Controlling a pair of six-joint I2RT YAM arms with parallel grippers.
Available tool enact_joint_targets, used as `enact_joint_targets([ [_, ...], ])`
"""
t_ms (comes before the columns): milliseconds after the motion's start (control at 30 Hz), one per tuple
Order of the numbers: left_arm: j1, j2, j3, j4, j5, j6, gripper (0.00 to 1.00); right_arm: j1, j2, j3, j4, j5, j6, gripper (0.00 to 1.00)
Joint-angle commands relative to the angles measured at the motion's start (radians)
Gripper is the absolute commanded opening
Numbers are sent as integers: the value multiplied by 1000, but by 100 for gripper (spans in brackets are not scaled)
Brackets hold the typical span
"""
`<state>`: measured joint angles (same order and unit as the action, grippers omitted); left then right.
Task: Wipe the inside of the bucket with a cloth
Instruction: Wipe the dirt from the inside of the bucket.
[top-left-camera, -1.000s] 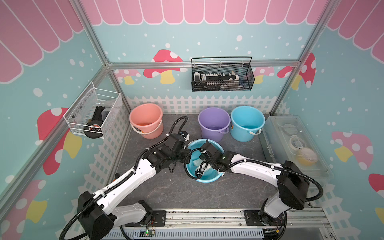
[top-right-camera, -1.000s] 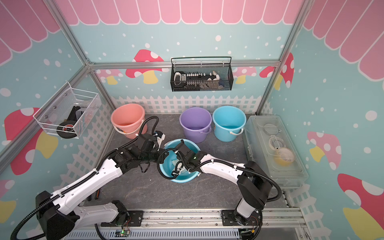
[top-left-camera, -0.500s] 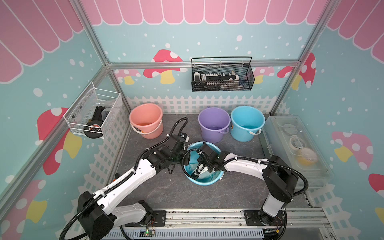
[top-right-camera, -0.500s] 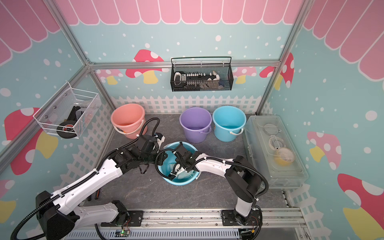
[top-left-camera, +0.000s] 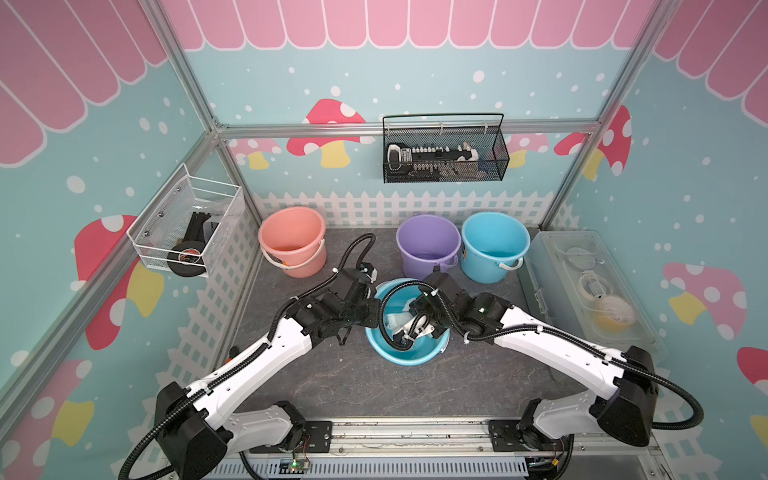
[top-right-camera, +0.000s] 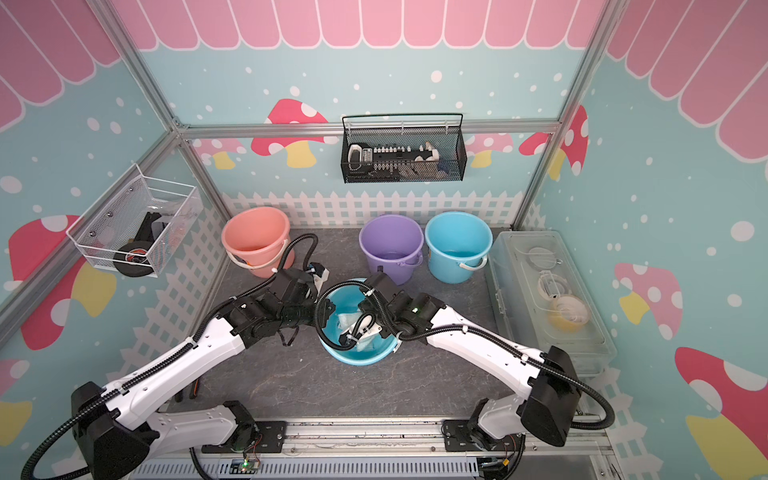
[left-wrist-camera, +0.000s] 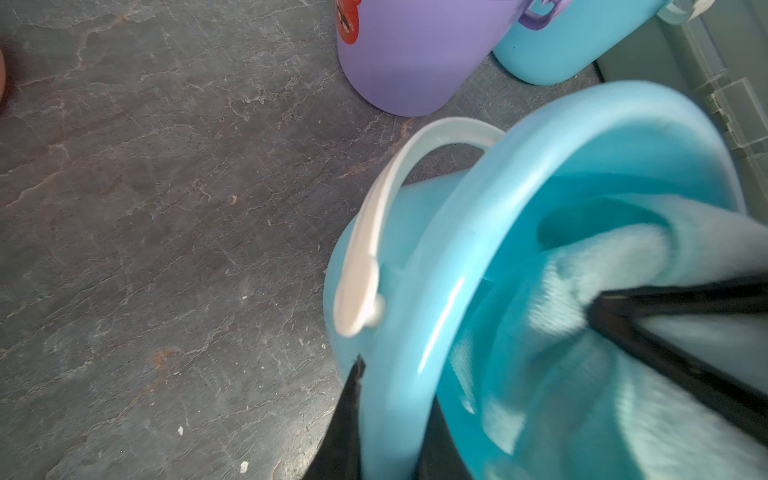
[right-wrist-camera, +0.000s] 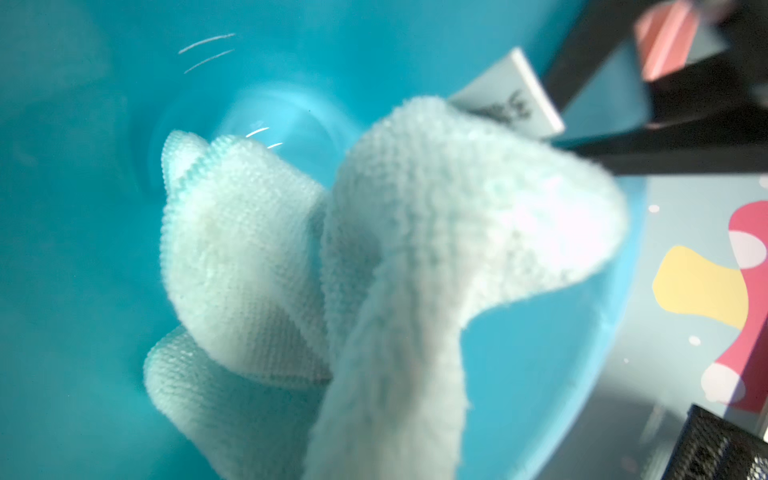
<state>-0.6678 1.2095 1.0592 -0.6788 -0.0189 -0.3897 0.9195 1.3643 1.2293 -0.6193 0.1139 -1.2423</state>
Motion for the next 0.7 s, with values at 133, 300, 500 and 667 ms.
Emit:
enact_joint_targets([
  [133,2,8,39,48,-19,-10,0,20,-56,141,-214,21,560,0],
  [300,1,13,54,49,-16,-18,0,23,-17,214,-343,130,1036,0],
  [500,6,26,65,51,-9,-53,0,22,48,251,-481,91,1368,0],
  [667,6,29,60,72,17,-82,0,22,149,288,-535,-41,1482,0],
])
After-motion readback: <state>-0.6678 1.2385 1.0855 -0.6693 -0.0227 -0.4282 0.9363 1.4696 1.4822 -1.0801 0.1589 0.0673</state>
